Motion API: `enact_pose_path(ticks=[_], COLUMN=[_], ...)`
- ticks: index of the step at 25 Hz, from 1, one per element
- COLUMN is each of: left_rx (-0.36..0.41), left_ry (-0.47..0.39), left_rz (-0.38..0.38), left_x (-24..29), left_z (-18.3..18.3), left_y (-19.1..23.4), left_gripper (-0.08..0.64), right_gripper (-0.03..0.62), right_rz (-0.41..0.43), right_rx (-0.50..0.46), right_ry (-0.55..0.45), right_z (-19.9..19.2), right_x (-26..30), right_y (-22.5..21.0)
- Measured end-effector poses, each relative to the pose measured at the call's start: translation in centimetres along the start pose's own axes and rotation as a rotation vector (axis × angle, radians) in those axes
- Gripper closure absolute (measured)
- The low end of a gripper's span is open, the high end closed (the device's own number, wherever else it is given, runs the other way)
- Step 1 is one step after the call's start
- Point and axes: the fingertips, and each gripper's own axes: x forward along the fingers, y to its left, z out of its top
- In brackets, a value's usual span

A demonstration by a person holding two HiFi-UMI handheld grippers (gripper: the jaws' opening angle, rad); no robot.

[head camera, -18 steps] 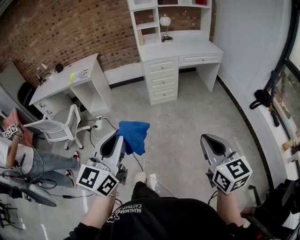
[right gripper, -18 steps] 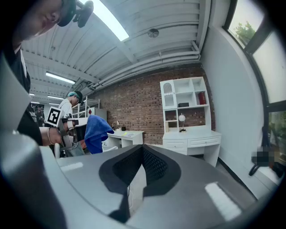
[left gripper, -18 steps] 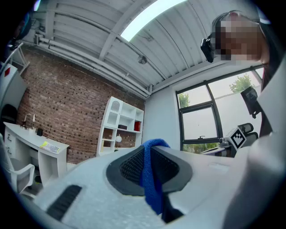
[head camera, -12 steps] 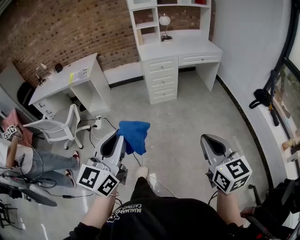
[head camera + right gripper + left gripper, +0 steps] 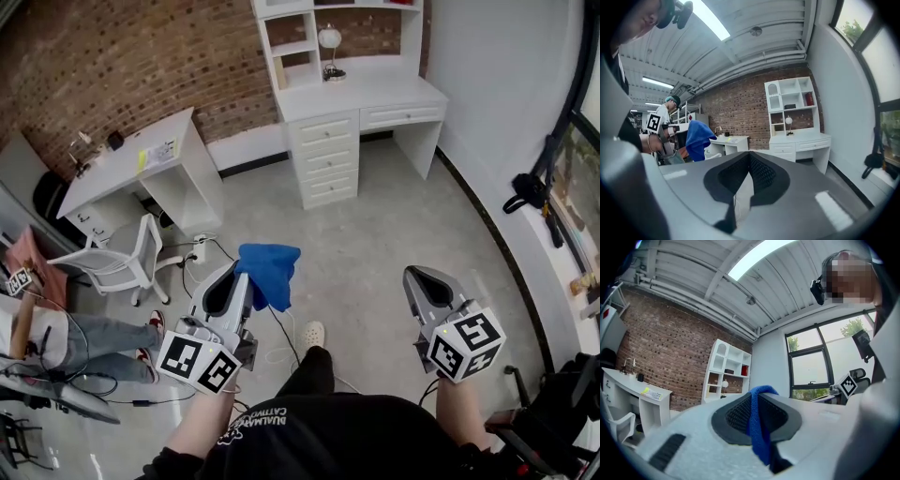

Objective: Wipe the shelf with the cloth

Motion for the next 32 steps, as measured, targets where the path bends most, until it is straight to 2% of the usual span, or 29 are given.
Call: enact_pose_path(ticks=[4,10,15,18,25,28,32], left_rx=[-0.037,-0.042,-0.046,-0.020,0.001,0.004,-0.018], left_ry=[-0.001,0.011,-0.001,-0.002,-0.045,-0.060,-0.045], left_rz=[-0.028,-0.065,-0.088,-0.120,-0.167,-0.185,-0.208], left_x=[3.2,9.2,14.8,18.4,25.3,27.3,29.6], left_z=[-0.8,-1.4,-0.6,0.4,3.5,3.9,2.3], left_y=[2.1,6.1,11.7,14.3,19.9,21.5,22.6], left_gripper=[0.520,0.520,0.522,0.522,0.522,0.522,0.522], right_gripper=[0.583,0.583,0.584,0.583,0.584,0.583,0.583], right_rz=[-0.051,-0.071,-0.051,-0.046,-0.054,-0.057,-0.062], right_rx=[-0.018,-0.009,-0.009,0.005,-0.055,-0.059,-0.063], right_ry=[0.063,0.077,0.055,0.029,-0.004,-0.009,0.036], right_z=[-0.8,1.0,4.3,7.1,11.6,12.1,10.8], right_x=[2.4,8.6,15.6,19.4,26.9,29.3,31.0], right_y=[-1.7,-4.6,-6.6,-7.9,-10.5,-11.4,-12.0])
